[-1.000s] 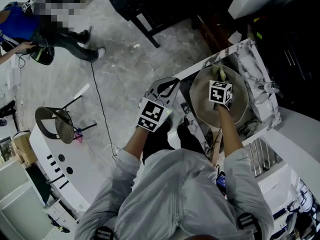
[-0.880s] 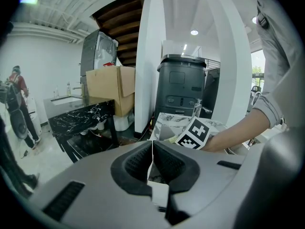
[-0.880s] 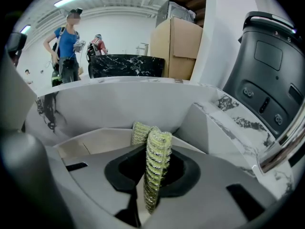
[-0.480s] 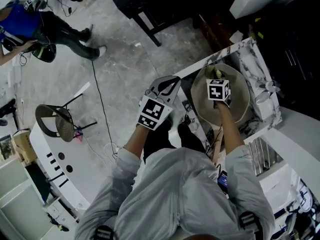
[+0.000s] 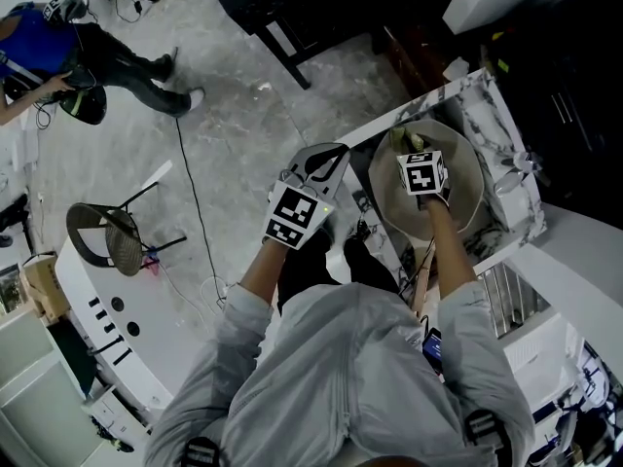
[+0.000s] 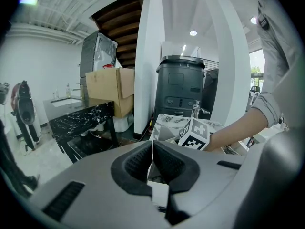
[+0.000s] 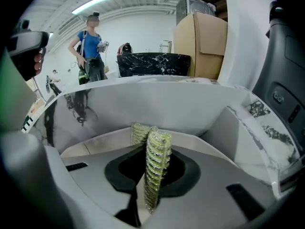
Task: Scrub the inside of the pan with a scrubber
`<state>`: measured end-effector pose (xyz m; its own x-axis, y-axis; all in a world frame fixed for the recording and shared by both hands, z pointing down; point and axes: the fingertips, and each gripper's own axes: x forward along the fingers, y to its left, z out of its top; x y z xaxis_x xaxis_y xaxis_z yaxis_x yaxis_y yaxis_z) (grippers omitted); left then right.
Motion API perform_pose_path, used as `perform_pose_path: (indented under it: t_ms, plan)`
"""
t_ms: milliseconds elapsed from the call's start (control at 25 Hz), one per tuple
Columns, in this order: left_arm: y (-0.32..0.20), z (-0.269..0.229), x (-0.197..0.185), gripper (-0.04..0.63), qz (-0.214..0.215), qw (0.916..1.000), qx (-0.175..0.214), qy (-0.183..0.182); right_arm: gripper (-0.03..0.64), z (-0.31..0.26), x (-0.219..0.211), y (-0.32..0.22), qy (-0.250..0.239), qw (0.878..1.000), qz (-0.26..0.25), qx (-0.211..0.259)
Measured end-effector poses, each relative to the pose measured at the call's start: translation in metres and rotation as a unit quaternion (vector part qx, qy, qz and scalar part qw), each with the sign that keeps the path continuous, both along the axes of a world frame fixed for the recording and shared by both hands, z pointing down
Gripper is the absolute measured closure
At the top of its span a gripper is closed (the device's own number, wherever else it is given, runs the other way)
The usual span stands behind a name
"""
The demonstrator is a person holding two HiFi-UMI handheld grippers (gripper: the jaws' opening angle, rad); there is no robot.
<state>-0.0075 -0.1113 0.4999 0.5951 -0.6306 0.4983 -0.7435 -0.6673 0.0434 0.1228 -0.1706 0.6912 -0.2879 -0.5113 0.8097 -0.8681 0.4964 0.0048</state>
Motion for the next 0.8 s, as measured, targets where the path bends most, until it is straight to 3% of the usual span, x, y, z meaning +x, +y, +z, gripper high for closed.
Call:
perform_pose_path:
  t_ms: [400, 800]
  plan:
    - [0.011, -0.005, -0.001, 0.571, 0.001, 1.0, 0.008, 0.0, 0.535, -0.007, 0.006, 0.011, 0.017, 1.0, 0.002, 0.014]
    - [0.026, -0.008, -0.006, 0.571, -0.003, 0.9999, 0.01, 0.002, 0.534, -0.015, -0.013, 0.029, -0.009, 0.998, -0.058, 0.01]
